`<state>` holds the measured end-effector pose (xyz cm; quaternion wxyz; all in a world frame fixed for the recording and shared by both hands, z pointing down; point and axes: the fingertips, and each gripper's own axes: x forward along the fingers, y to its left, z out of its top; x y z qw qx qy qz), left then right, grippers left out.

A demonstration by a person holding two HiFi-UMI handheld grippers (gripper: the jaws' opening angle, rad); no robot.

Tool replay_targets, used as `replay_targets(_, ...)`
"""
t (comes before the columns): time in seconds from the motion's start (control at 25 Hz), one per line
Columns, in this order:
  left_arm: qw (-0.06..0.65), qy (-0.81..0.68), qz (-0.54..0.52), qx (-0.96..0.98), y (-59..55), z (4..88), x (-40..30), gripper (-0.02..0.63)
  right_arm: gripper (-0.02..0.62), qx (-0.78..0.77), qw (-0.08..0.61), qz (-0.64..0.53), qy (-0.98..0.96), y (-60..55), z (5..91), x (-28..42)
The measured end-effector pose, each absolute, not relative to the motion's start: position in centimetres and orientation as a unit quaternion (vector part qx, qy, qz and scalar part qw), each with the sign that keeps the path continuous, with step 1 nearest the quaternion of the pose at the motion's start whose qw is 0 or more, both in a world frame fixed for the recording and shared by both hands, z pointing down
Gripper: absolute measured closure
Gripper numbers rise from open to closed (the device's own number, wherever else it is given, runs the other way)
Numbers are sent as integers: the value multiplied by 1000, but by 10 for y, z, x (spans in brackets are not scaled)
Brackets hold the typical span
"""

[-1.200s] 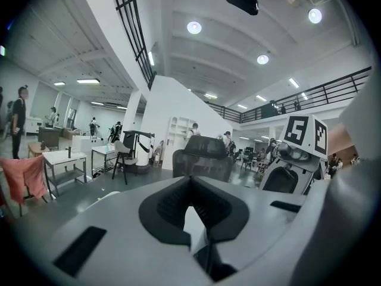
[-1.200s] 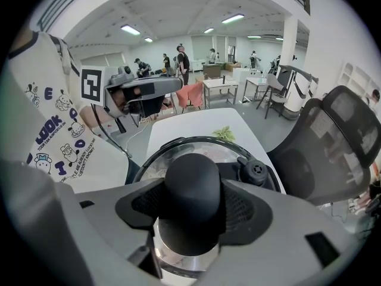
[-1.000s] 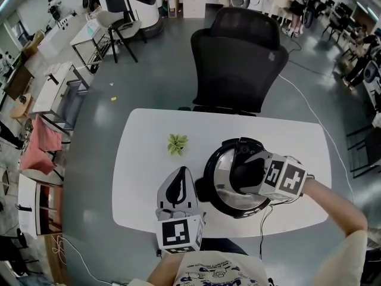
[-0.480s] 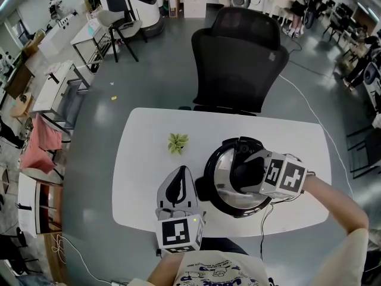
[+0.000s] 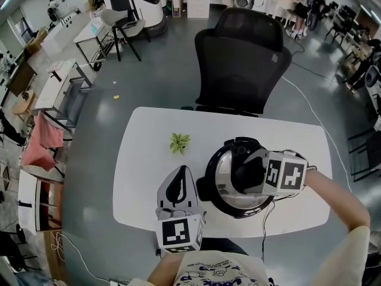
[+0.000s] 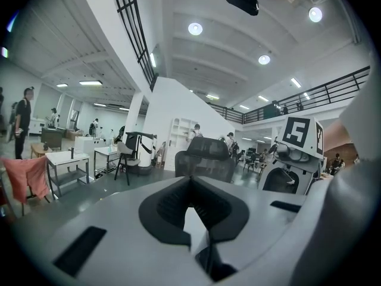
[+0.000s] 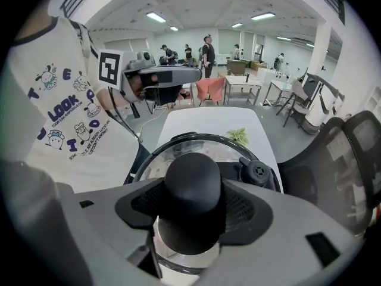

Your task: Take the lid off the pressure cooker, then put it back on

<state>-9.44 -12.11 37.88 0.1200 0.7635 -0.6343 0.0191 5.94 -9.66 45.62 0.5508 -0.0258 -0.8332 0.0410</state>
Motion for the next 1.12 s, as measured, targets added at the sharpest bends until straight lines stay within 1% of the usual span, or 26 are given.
replay_targets(0.36, 123, -648, -8, 752, -121, 374, -99, 594, 295, -94, 562, -8, -822, -92, 456, 61)
replay_targets(0.64, 120, -645, 19, 754, -117, 377, -99, 594, 291, -162, 577, -59, -798, -89, 457, 63)
replay_targets(1.12, 122, -645, 18, 754, -110, 378, -99, 594, 290, -161, 583, -63, -794, -89, 458, 63)
